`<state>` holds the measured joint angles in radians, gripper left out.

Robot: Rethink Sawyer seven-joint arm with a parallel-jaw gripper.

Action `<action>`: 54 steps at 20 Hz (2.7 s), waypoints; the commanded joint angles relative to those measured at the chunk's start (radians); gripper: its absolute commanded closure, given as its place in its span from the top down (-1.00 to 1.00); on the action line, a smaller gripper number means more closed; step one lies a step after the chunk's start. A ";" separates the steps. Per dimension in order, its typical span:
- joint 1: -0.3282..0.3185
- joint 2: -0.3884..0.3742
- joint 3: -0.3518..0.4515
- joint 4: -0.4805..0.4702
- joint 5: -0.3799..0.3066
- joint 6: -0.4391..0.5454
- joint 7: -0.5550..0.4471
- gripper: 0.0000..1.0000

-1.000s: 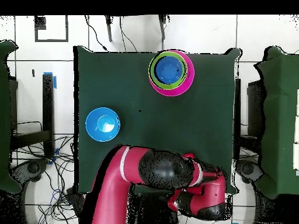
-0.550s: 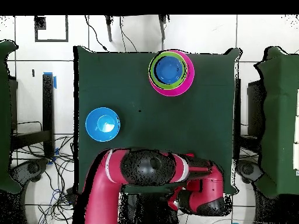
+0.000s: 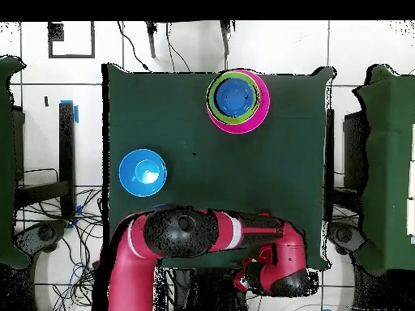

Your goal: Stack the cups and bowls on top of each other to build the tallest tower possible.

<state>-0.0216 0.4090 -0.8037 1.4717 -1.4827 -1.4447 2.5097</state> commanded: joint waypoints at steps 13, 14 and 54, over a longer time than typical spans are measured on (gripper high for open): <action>0.033 0.259 0.075 -0.381 0.335 0.600 -0.020 1.00; 0.035 0.261 0.071 -0.382 0.337 0.598 -0.018 1.00; 0.059 0.292 0.004 -0.379 0.463 0.548 0.035 1.00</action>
<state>0.0727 0.5734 -0.9879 1.4650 -1.3505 -1.4516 2.5099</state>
